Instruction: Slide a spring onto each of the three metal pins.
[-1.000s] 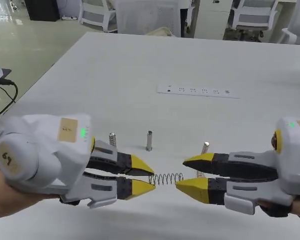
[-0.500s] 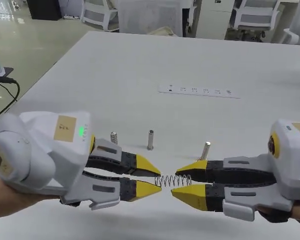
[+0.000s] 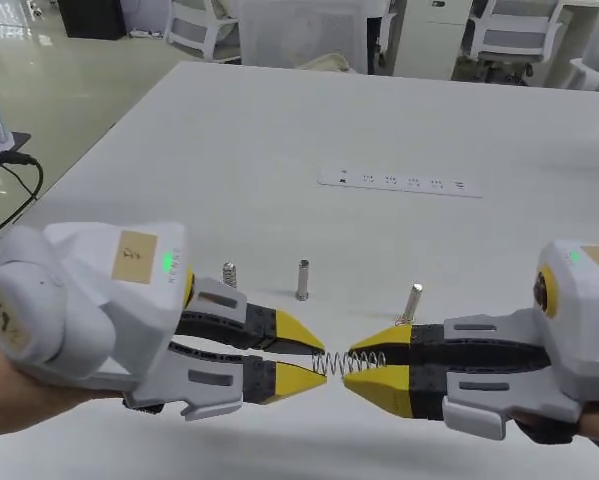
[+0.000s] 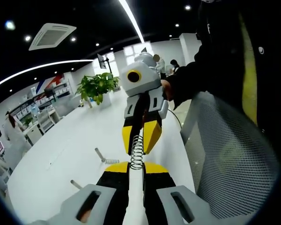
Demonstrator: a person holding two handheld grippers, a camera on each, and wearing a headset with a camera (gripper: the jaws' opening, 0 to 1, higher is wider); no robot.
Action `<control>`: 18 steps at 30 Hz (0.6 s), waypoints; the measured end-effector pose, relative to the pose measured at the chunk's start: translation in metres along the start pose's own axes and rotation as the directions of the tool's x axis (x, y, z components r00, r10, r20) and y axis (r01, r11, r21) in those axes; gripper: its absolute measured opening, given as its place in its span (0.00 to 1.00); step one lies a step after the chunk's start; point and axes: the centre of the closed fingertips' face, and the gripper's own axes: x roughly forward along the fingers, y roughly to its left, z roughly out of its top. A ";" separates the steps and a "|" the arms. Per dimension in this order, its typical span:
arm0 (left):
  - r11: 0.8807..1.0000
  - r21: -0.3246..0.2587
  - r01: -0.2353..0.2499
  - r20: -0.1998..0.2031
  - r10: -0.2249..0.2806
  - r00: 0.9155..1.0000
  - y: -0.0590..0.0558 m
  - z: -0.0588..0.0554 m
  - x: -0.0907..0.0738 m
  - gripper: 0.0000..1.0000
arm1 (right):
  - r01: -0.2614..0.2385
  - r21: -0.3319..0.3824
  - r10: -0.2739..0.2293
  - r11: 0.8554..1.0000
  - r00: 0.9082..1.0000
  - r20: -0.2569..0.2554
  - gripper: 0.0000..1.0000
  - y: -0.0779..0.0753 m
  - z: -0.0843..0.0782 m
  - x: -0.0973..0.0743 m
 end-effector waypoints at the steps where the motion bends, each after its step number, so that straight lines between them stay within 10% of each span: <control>1: 1.000 0.000 0.000 0.000 0.000 1.000 0.000 0.000 0.000 0.02 | 0.000 0.000 0.000 1.000 1.000 -0.001 0.12 0.000 0.000 0.000; 18: 1.000 -0.011 -0.026 -0.016 0.026 1.000 0.003 -0.007 -0.003 0.02 | -0.009 -0.048 0.006 0.999 0.998 -0.058 0.08 0.003 0.009 0.007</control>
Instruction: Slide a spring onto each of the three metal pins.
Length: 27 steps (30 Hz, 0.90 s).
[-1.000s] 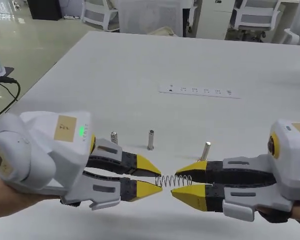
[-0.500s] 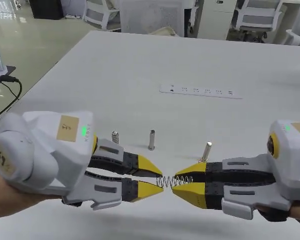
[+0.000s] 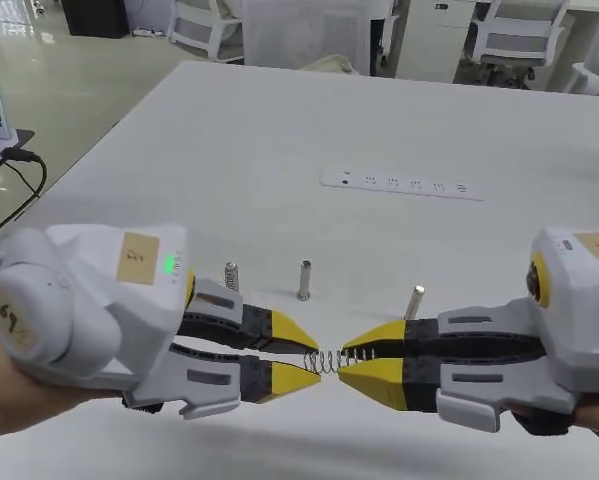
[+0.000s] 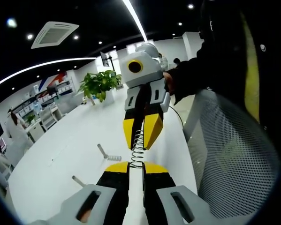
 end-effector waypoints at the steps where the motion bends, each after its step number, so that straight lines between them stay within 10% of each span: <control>1: 1.000 -0.001 -0.001 -0.001 0.001 1.000 0.000 -0.001 0.000 0.02 | -0.001 -0.005 0.001 1.000 1.000 -0.012 0.08 0.000 0.000 0.000; 15: 0.998 -0.039 -0.043 0.005 0.044 0.999 0.006 -0.010 0.004 0.02 | -0.044 -0.102 0.017 0.994 0.969 -0.247 0.08 -0.007 -0.003 0.007; 27: 0.991 -0.079 -0.107 0.015 0.108 0.994 0.017 -0.018 0.012 0.02 | -0.095 -0.145 0.026 0.985 0.907 -0.421 0.08 -0.019 -0.006 0.012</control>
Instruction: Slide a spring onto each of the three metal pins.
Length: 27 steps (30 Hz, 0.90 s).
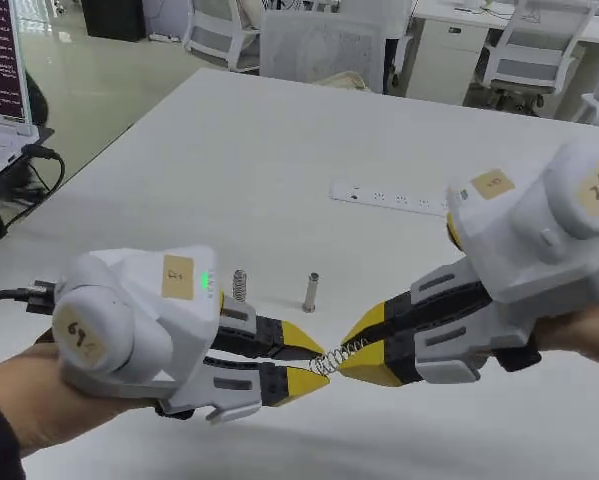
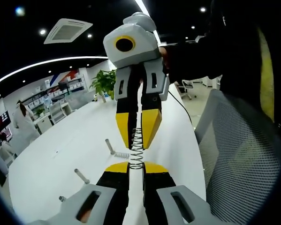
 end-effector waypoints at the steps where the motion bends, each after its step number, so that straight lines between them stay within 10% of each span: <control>1: 1.000 -0.004 -0.005 0.001 0.005 1.000 0.001 -0.001 0.001 0.02 | 0.000 -0.004 0.000 1.000 1.000 -0.017 0.08 -0.002 0.000 0.001; 27: 0.994 -0.070 -0.084 0.010 0.085 0.996 0.022 -0.009 0.010 0.03 | -0.031 -0.076 0.011 0.997 0.968 -0.252 0.08 -0.021 0.000 0.010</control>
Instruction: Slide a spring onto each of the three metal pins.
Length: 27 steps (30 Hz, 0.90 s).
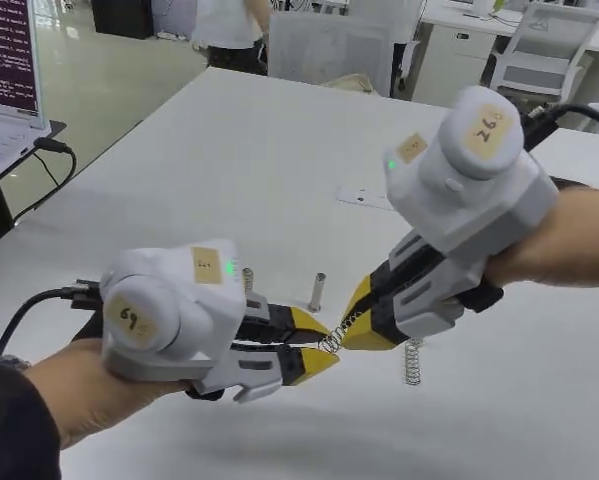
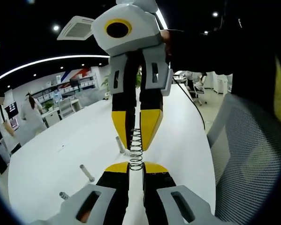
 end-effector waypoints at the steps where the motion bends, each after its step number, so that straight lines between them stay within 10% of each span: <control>1: 1.000 -0.001 -0.003 -0.003 0.003 1.000 0.001 -0.001 0.000 0.03 | 0.000 -0.002 0.000 1.000 1.000 -0.004 0.08 -0.001 0.000 0.001; 27: 0.999 -0.033 -0.029 -0.003 0.029 1.000 0.007 -0.005 0.003 0.03 | -0.029 -0.026 0.027 0.999 0.998 -0.054 0.08 -0.007 0.004 0.005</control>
